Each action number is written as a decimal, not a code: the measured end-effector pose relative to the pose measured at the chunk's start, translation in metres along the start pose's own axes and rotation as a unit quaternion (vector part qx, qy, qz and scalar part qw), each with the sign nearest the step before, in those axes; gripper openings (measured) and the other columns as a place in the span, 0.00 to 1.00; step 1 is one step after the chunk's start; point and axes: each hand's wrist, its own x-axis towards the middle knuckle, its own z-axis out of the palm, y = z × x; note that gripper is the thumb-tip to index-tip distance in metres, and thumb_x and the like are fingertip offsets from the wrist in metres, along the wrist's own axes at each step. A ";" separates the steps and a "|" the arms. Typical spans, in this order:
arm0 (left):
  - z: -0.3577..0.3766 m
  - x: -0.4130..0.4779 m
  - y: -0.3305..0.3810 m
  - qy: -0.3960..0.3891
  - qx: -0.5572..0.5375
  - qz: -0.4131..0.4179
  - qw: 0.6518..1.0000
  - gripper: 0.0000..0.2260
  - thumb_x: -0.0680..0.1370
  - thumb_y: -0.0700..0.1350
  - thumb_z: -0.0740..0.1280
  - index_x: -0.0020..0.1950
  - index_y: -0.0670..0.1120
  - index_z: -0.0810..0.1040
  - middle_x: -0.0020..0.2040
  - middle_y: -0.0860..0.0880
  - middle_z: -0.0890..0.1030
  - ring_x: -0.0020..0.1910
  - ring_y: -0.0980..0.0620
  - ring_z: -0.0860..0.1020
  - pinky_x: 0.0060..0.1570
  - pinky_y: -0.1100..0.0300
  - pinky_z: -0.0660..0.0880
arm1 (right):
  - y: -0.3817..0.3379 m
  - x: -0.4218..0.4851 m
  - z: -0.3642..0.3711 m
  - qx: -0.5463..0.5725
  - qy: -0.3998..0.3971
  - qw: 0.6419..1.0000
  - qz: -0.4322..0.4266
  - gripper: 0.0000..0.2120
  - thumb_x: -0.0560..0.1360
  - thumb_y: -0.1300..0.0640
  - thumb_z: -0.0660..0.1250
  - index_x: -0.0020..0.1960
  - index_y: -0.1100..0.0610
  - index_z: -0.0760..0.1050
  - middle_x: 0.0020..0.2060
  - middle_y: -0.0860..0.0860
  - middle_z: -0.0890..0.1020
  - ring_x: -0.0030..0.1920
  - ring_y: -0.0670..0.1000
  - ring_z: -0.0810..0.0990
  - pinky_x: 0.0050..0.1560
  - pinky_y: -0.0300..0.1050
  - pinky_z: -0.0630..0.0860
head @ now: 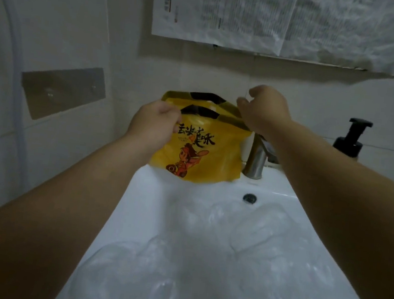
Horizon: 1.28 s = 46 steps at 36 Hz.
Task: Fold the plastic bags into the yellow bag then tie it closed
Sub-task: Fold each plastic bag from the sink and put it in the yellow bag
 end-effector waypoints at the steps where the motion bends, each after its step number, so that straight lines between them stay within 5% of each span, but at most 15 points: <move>1: 0.003 -0.006 -0.002 -0.005 0.000 -0.002 1.000 0.08 0.80 0.45 0.62 0.42 0.53 0.76 0.43 0.52 0.79 0.45 0.51 0.77 0.50 0.53 0.75 | 0.002 -0.008 -0.002 0.034 0.014 0.999 -0.004 0.20 0.81 0.52 0.59 0.70 0.61 0.68 0.67 0.56 0.74 0.65 0.56 0.73 0.62 0.47 0.70; 6: 0.019 -0.041 -0.009 -0.048 -0.012 -0.019 0.999 0.08 0.80 0.44 0.63 0.41 0.53 0.77 0.40 0.52 0.81 0.42 0.53 0.78 0.48 0.54 0.77 | 0.021 -0.059 -0.014 0.060 -0.008 0.998 -0.019 0.12 0.79 0.56 0.61 0.56 0.60 0.78 0.47 0.56 0.81 0.45 0.54 0.78 0.46 0.48 0.76; 10: 0.040 -0.080 -0.017 -0.098 -0.021 -0.039 0.994 0.06 0.79 0.45 0.65 0.43 0.52 0.79 0.44 0.50 0.81 0.43 0.52 0.77 0.43 0.57 0.74 | 0.058 -0.103 -0.008 0.040 -0.084 0.996 0.017 0.12 0.77 0.57 0.63 0.48 0.64 0.80 0.36 0.55 0.78 0.37 0.52 0.74 0.35 0.43 0.69; 12: 0.047 -0.094 -0.022 -0.105 -0.026 -0.051 0.993 0.07 0.79 0.45 0.64 0.43 0.52 0.78 0.46 0.48 0.80 0.44 0.51 0.77 0.44 0.55 0.74 | 0.074 -0.116 0.001 0.024 -0.123 0.992 0.036 0.13 0.77 0.55 0.65 0.57 0.60 0.78 0.49 0.56 0.81 0.45 0.53 0.79 0.41 0.43 0.73; 14: 0.057 -0.114 -0.030 -0.120 -0.018 -0.069 0.990 0.06 0.79 0.45 0.64 0.43 0.52 0.77 0.48 0.48 0.81 0.47 0.50 0.78 0.50 0.53 0.77 | 0.092 -0.136 0.007 -0.016 -0.159 0.984 0.074 0.29 0.76 0.51 0.67 0.74 0.56 0.63 0.68 0.57 0.71 0.62 0.57 0.75 0.57 0.46 0.74; 16: 0.067 -0.131 -0.037 -0.132 -0.007 -0.080 0.988 0.07 0.79 0.45 0.64 0.42 0.53 0.77 0.49 0.48 0.81 0.50 0.50 0.79 0.56 0.52 0.76 | 0.109 -0.152 0.012 -0.047 -0.211 0.967 0.133 0.40 0.75 0.50 0.69 0.78 0.54 0.50 0.73 0.58 0.63 0.68 0.59 0.68 0.63 0.49 0.71; 20: 0.077 -0.149 -0.042 -0.158 0.041 -0.053 0.985 0.04 0.80 0.45 0.64 0.51 0.49 0.78 0.47 0.51 0.79 0.52 0.49 0.78 0.55 0.54 0.75 | 0.135 -0.168 0.021 -0.077 -0.177 0.967 0.164 0.16 0.79 0.56 0.62 0.63 0.63 0.73 0.52 0.59 0.77 0.50 0.56 0.76 0.48 0.45 0.72; 22: 0.078 -0.152 -0.043 -0.148 0.054 -0.042 0.987 0.10 0.80 0.47 0.63 0.59 0.46 0.78 0.48 0.52 0.78 0.53 0.49 0.77 0.55 0.54 0.74 | 0.134 -0.168 0.015 0.096 -0.117 0.973 0.177 0.10 0.80 0.56 0.61 0.52 0.61 0.76 0.43 0.56 0.76 0.38 0.53 0.73 0.37 0.42 0.71; 27: 0.078 -0.153 -0.047 -0.119 0.024 -0.047 0.991 0.27 0.78 0.60 0.63 0.73 0.48 0.67 0.70 0.51 0.71 0.68 0.50 0.70 0.61 0.56 0.68 | 0.112 -0.175 -0.005 0.559 -0.141 0.785 0.229 0.05 0.79 0.57 0.63 0.47 0.58 0.74 0.45 0.54 0.75 0.47 0.54 0.76 0.49 0.51 0.80; 32: 0.070 -0.157 -0.043 -0.113 -0.008 0.013 0.993 0.18 0.75 0.53 0.71 0.63 0.53 0.74 0.56 0.58 0.79 0.56 0.59 0.77 0.54 0.61 0.74 | 0.105 -0.177 -0.002 0.613 -0.185 0.730 0.238 0.07 0.80 0.56 0.59 0.44 0.56 0.72 0.35 0.53 0.73 0.45 0.53 0.76 0.49 0.51 0.79; 35: 0.066 -0.155 -0.046 -0.062 0.002 0.041 0.997 0.09 0.76 0.48 0.71 0.54 0.52 0.77 0.48 0.57 0.81 0.48 0.58 0.79 0.47 0.63 0.76 | 0.104 -0.179 0.001 0.586 -0.180 0.753 0.237 0.07 0.79 0.57 0.61 0.44 0.57 0.74 0.35 0.53 0.78 0.43 0.56 0.79 0.51 0.52 0.79; 37: 0.064 -0.153 -0.048 -0.044 0.021 0.063 0.997 0.06 0.76 0.47 0.71 0.50 0.52 0.76 0.44 0.58 0.79 0.44 0.60 0.77 0.43 0.66 0.74 | 0.103 -0.182 0.005 0.463 -0.179 0.839 0.221 0.07 0.79 0.57 0.62 0.54 0.58 0.74 0.50 0.58 0.79 0.50 0.58 0.78 0.54 0.53 0.78; 40: 0.061 -0.152 -0.051 -0.065 0.061 0.083 0.993 0.05 0.76 0.44 0.70 0.49 0.48 0.76 0.40 0.56 0.75 0.40 0.58 0.74 0.40 0.68 0.70 | 0.106 -0.184 0.010 0.241 -0.139 0.946 0.169 0.30 0.77 0.60 0.65 0.75 0.53 0.56 0.69 0.58 0.67 0.54 0.54 0.74 0.50 0.47 0.76; 43: 0.059 -0.155 -0.051 -0.124 0.080 0.077 0.986 0.05 0.77 0.42 0.69 0.51 0.44 0.77 0.43 0.52 0.77 0.42 0.56 0.74 0.40 0.69 0.70 | 0.104 -0.186 0.007 0.330 -0.145 0.924 0.127 0.40 0.75 0.64 0.66 0.78 0.47 0.47 0.74 0.54 0.62 0.61 0.55 0.73 0.53 0.46 0.76; 46: 0.057 -0.158 -0.049 -0.153 0.074 0.059 0.984 0.06 0.78 0.41 0.68 0.50 0.52 0.76 0.44 0.56 0.78 0.42 0.61 0.75 0.39 0.73 0.70 | 0.098 -0.188 0.004 0.381 -0.197 0.896 0.118 0.35 0.74 0.66 0.65 0.76 0.49 0.55 0.65 0.52 0.71 0.59 0.54 0.75 0.57 0.49 0.76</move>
